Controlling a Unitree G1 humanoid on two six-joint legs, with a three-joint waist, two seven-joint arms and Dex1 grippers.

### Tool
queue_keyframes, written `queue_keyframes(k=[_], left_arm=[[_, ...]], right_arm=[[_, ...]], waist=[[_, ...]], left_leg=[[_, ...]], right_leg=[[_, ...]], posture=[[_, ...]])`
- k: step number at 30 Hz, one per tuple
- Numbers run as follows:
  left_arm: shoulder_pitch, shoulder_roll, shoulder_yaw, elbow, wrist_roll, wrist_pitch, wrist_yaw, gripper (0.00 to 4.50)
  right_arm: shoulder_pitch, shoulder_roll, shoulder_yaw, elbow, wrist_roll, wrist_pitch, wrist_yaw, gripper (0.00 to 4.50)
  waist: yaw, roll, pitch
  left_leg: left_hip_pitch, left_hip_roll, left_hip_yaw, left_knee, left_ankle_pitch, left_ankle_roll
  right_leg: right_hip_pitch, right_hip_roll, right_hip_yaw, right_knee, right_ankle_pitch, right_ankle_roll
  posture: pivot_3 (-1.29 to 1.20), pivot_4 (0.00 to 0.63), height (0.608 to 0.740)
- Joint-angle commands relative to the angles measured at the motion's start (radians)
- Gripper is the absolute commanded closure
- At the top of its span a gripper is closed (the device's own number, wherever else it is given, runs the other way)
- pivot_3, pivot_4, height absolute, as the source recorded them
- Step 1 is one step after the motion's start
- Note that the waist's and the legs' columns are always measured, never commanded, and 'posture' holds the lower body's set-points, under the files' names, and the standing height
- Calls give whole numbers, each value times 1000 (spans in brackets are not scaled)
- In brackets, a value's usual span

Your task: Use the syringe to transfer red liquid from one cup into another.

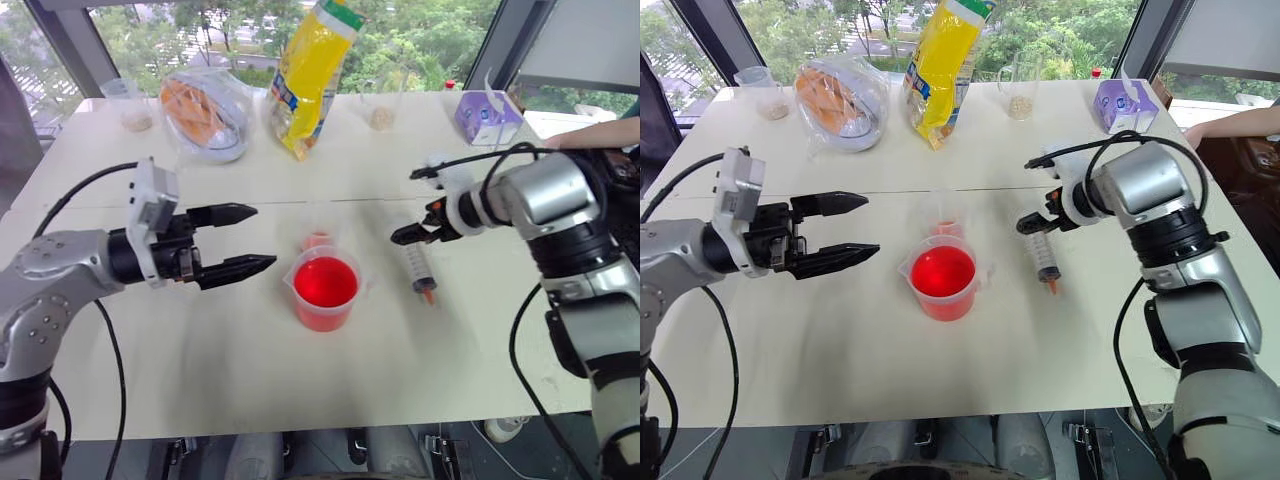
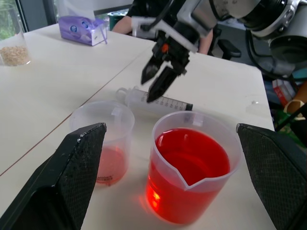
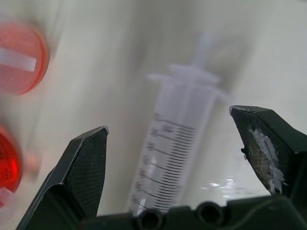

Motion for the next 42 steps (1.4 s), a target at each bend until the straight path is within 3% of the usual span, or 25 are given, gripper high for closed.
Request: queue_keyframes(k=[1, 9, 12, 16, 17, 23, 27, 30, 37, 42], left_arm=[[1, -5, 14, -21, 9, -26, 11, 0], [20, -18, 19, -36, 20, -40, 25, 0], [18, -20, 16, -34, 30, -51, 27, 0], [6, -20, 10, -19, 43, -65, 20, 0], [3, -20, 8, -17, 47, -69, 19, 0], [-15, -21, -4, 2, 62, -81, 6, 0], [-63, -9, -6, 46, 73, -86, -15, 0], [-111, -9, -5, 79, 65, -77, -26, 0], [-234, -14, -65, 154, 86, -75, -87, 0], [-318, -23, -100, 205, 83, -59, -125, 0]], right_arm=[[-19, 12, 22, 15, -24, -2, -18, 57], [-2, 57, 69, 85, -54, -44, -33, 57], [6, 71, 90, 94, -64, -50, -33, 921], [17, 81, 100, 97, -79, -54, -32, 2832], [19, 82, 99, 97, -81, -52, -32, 3021], [6, 70, 34, 101, -79, -13, -48, 3024], [-41, 26, -116, 37, -80, -132, -70, 3024], [-63, 60, -256, -21, -38, -241, -81, 3024], [-15, 207, -567, -343, 238, -377, -18, 3024], [103, 337, -667, -552, 442, -409, -38, 3024]], waist=[[0, 0, 0], [-2, 0, 0], [-3, 0, 0], [-3, 0, 0], [-3, 0, 0], [-2, -1, 0], [2, 0, 0], [0, 0, 1], [-2, 0, 1], [1, 0, 0]], left_leg=[[0, 0, 0, 0, 0, 0], [0, 0, 0, 0, 0, 0], [0, 0, 0, 0, 0, 0], [0, 0, 0, 0, 0, 0], [0, 0, 0, 0, 0, 0], [1, 0, 0, 0, 0, 0], [0, 0, 0, 0, 0, 0], [-1, -1, 0, 0, 0, 0], [0, 1, -1, -1, 0, 0], [0, 2, -1, -1, 0, 0]], right_leg=[[0, 0, 0, 0, 0, 0], [0, 0, 0, 0, 0, 0], [0, 0, 0, 0, 0, 0], [0, 1, 0, 0, 0, 0], [0, 1, 0, 0, 0, 0], [0, 1, 0, 0, 0, 0], [0, 1, 0, 0, 0, 0], [0, 1, 0, 0, 0, 0], [-1, 4, 0, 0, 0, 1], [0, 3, 0, 0, 0, 1]], posture=[[0, 150, 740], [0, 150, 740], [0, 150, 740], [0, 150, 740], [0, 150, 740], [0, 150, 740], [0, 150, 740], [0, 150, 740], [0, 150, 740], [0, 150, 740]])
